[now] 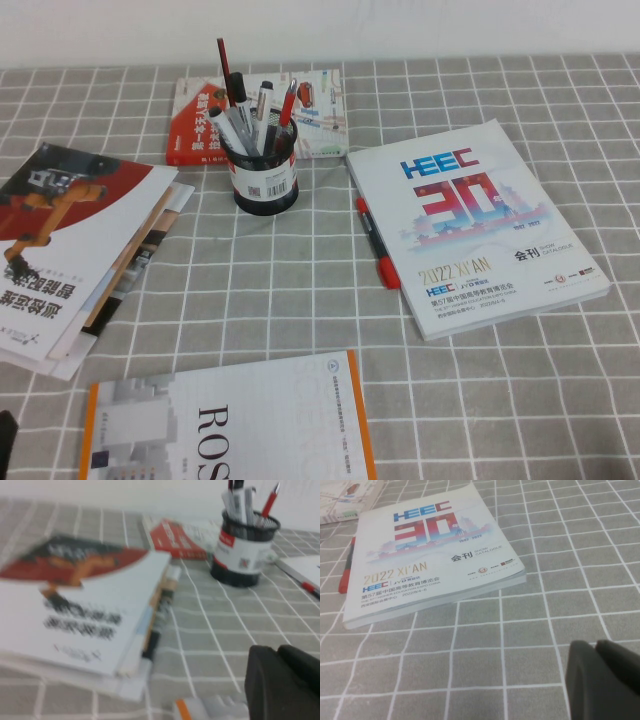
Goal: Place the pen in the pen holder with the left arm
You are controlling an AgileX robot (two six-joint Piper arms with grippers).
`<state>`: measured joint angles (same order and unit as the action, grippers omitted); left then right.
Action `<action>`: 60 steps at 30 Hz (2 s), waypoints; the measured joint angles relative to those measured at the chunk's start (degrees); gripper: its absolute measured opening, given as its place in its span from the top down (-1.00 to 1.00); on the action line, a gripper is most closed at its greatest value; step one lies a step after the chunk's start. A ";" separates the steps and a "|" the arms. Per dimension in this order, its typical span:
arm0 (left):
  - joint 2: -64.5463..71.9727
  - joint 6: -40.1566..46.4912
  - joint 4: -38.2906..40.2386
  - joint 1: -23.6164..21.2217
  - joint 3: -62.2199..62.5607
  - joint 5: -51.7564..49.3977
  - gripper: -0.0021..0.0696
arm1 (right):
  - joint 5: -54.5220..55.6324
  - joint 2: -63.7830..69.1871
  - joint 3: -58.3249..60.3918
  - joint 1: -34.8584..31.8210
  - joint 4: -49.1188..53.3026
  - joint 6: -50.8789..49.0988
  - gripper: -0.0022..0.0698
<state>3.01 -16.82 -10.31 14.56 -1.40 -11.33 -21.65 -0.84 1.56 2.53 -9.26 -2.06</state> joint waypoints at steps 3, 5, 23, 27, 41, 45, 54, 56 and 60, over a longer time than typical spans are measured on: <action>-2.93 14.85 11.17 -3.79 0.00 0.00 0.94 | 0.00 0.00 0.00 0.00 0.00 0.00 0.98; -3.34 20.12 14.01 -5.45 0.00 0.00 0.94 | 0.00 0.00 0.00 0.00 0.00 0.00 0.98; -3.43 22.34 13.77 -7.76 -0.09 -10.25 0.94 | 0.00 0.00 0.00 0.00 0.00 0.00 0.98; -3.43 21.99 13.56 -7.76 -0.09 -10.25 0.94 | 0.00 0.00 0.00 0.00 0.00 0.00 0.98; -3.48 21.80 13.56 -7.76 -0.09 -10.29 0.94 | 0.00 0.00 0.00 0.00 0.00 0.00 0.98; -3.48 21.80 13.56 -7.76 -0.09 -10.38 0.94 | 0.00 0.00 0.00 0.00 0.00 0.00 0.98; -3.57 21.76 13.51 -7.76 -0.09 -10.42 0.94 | 0.00 0.00 0.00 0.00 0.00 0.00 0.98; -3.57 21.76 13.51 -7.76 -0.09 -10.42 0.94 | 0.00 0.00 0.00 0.00 0.00 0.00 0.98; -3.57 21.76 13.51 -7.76 -0.09 -10.51 0.94 | 0.00 0.00 0.00 0.00 0.00 0.00 0.98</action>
<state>-0.56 4.94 3.20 6.80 -1.48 -21.84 -21.65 -0.84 1.56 2.53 -9.26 -2.06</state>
